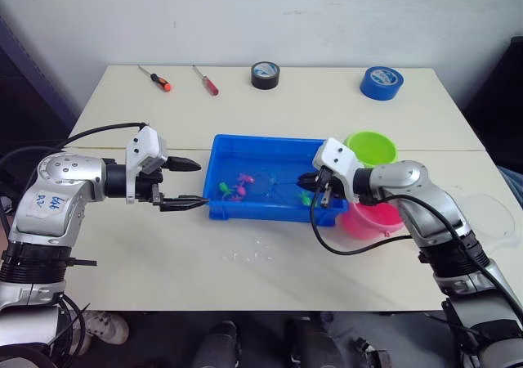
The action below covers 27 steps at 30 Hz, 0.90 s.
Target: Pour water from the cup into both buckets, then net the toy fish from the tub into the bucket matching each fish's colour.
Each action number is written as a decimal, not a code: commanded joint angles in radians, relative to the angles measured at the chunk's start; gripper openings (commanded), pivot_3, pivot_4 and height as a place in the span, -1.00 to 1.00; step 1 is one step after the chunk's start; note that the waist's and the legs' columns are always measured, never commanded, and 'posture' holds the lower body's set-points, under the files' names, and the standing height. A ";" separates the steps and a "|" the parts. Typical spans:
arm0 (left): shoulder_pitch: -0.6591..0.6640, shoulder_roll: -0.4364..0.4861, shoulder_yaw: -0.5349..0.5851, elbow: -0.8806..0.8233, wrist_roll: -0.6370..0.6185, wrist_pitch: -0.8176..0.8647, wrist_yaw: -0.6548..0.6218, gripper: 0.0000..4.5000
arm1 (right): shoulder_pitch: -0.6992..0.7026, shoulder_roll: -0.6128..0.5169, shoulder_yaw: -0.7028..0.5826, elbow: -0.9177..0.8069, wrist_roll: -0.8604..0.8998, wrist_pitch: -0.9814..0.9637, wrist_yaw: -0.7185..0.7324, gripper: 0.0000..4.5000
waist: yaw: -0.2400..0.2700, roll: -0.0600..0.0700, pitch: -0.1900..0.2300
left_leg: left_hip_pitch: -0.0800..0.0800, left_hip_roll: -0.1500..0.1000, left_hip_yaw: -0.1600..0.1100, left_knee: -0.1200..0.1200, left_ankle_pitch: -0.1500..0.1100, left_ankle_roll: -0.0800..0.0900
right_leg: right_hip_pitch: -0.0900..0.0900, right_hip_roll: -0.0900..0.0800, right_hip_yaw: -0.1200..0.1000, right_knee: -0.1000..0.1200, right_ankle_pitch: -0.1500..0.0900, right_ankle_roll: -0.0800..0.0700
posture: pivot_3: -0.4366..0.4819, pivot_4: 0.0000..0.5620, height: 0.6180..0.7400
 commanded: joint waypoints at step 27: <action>-0.047 0.008 0.058 0.107 -0.015 -0.031 0.011 0.97 | -0.013 0.150 -0.169 -0.077 0.130 0.147 -0.110 -1.00 | -0.022 0.000 0.000 | 0.000 0.000 0.000 -0.003 0.001 -0.001 | -0.002 0.000 0.000 0.001 0.000 0.000 | -0.05 -0.47 0.94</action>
